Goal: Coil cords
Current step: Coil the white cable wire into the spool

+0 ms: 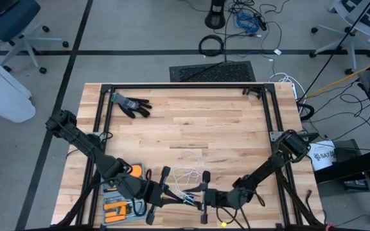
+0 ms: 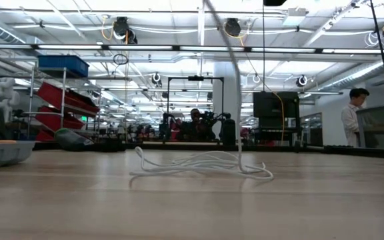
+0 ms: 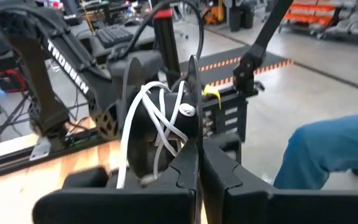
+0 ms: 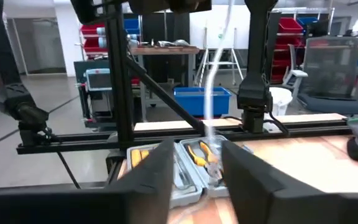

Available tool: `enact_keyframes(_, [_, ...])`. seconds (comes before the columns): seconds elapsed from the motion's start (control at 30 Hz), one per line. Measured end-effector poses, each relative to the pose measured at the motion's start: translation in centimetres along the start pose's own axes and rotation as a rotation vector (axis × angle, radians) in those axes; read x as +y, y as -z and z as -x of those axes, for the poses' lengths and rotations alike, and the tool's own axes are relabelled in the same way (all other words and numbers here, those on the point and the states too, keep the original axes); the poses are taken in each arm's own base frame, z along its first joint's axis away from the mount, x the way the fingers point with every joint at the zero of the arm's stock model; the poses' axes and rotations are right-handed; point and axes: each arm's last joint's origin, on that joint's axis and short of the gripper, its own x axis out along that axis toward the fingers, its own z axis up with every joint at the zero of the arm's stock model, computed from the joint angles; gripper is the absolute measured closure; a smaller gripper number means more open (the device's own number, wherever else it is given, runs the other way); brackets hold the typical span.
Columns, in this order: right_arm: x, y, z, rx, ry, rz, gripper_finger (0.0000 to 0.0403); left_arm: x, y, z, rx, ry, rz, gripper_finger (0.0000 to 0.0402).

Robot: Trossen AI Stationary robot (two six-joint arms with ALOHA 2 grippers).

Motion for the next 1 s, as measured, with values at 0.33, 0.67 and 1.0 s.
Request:
enact_keyframes(0.33, [1.1,0.6,1.3,0.050,0.038,-0.008,0.0398,-0.3,0.1,0.1,0.017,-0.028,-0.008,0.0395])
enact_keyframes(0.67, [1.4,0.9,1.6,0.078,0.028,-0.016,0.0391,-0.3,0.1,0.2,0.013,-0.028,-0.007,0.0395])
enact_keyframes(1.0, [1.0,0.9,1.5,0.068,0.104,-0.008,0.0241,-0.2,0.1,0.1,0.014,-0.030,-0.007,0.0395])
